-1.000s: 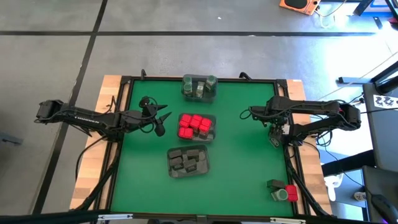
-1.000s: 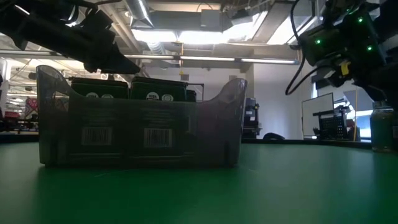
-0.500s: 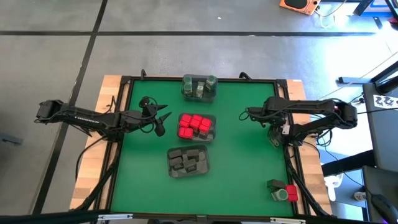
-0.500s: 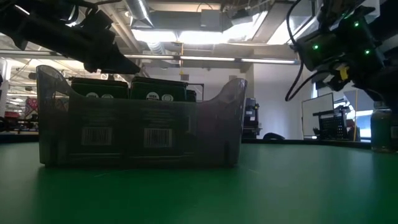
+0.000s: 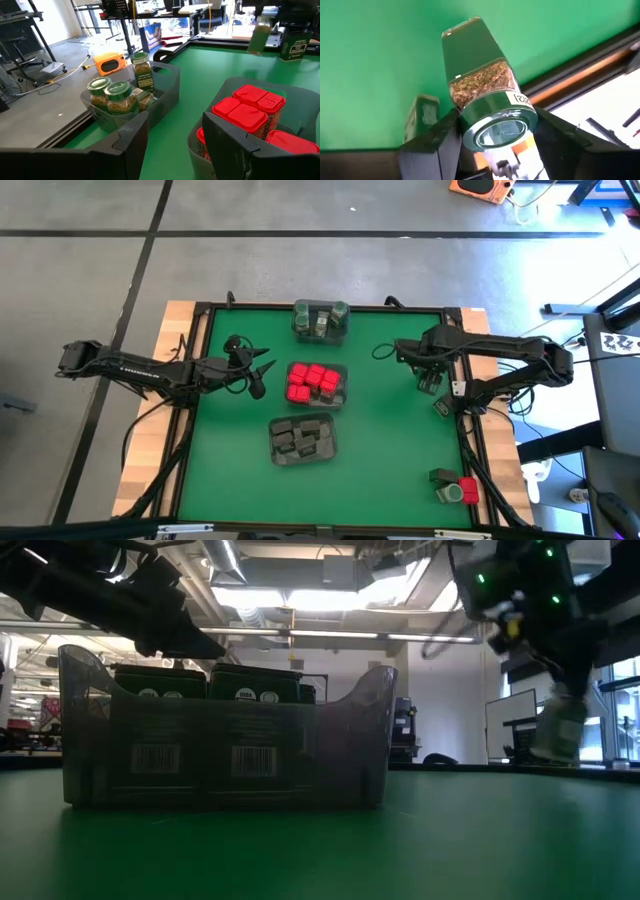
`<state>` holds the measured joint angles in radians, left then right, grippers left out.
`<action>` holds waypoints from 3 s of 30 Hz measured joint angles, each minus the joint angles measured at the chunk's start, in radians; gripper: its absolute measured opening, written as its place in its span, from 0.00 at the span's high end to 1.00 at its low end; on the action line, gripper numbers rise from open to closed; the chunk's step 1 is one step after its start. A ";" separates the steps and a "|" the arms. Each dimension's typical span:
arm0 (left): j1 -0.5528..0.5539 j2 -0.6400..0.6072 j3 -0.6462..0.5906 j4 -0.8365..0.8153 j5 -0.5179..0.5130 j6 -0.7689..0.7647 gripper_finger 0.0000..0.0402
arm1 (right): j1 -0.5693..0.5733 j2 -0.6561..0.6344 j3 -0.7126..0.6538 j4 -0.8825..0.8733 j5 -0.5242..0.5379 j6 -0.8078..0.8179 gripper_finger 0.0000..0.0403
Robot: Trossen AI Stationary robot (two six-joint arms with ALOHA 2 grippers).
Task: Sort spices by type
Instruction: Put the green seasoning bottle into the top gray bin
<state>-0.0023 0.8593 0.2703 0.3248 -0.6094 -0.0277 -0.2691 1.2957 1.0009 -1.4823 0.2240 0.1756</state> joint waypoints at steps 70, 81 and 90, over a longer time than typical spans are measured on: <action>0.050 0.000 0.000 -0.007 0.000 0.106 0.55 | -0.145 0.792 0.868 0.394 0.110 -0.603 0.46; 0.050 0.000 0.000 -0.007 0.000 0.106 0.55 | -0.145 0.792 0.867 0.402 0.089 -0.603 0.43; 0.050 0.000 0.000 -0.007 0.000 0.106 0.55 | -0.145 0.792 0.867 0.432 0.089 -0.607 0.34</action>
<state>0.0479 0.8589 0.2707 0.3176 -0.6098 0.0784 -0.4142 2.0876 1.8683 -1.0503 0.3130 -0.4313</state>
